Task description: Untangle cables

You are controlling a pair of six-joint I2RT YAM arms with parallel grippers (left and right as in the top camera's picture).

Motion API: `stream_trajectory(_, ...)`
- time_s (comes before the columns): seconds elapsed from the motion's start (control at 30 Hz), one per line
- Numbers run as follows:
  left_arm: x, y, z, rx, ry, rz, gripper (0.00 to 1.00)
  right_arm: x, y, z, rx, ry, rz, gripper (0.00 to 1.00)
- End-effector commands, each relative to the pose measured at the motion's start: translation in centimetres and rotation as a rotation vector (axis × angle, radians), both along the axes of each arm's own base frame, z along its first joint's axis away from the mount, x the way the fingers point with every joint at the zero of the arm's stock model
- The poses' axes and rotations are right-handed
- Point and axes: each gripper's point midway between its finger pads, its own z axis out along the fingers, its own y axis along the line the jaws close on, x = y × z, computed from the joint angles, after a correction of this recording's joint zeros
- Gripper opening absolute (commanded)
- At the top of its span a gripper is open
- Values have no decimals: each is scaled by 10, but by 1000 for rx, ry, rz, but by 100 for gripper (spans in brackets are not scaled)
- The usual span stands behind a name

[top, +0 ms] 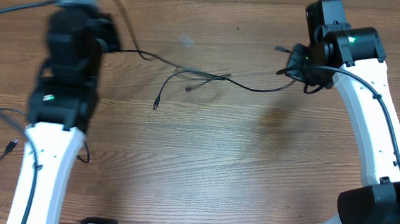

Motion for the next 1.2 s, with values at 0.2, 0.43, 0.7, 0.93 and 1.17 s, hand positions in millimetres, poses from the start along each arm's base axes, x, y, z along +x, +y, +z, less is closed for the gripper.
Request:
stream_trajectory(0.2, -3, 54, -6, -77, 17, 22, 4, -4, -117, -32, -89, 20, -338, 4)
stream_trajectory(0.43, 4, 52, -15, -86, 42, 8, 4, -7, -134, -40, 21, 36, -396, 7)
stream_trajectory(0.7, 8, 28, -18, -131, 47, -124, 5, 1, -85, -39, 241, 44, -293, 51)
stream_trajectory(0.93, 8, 21, -18, -145, 48, -162, 4, 3, -1, -33, 413, 62, -45, 76)
stream_trajectory(1.17, 6, 21, -25, -152, 75, -160, 5, -7, 71, -63, 350, 75, 178, 80)
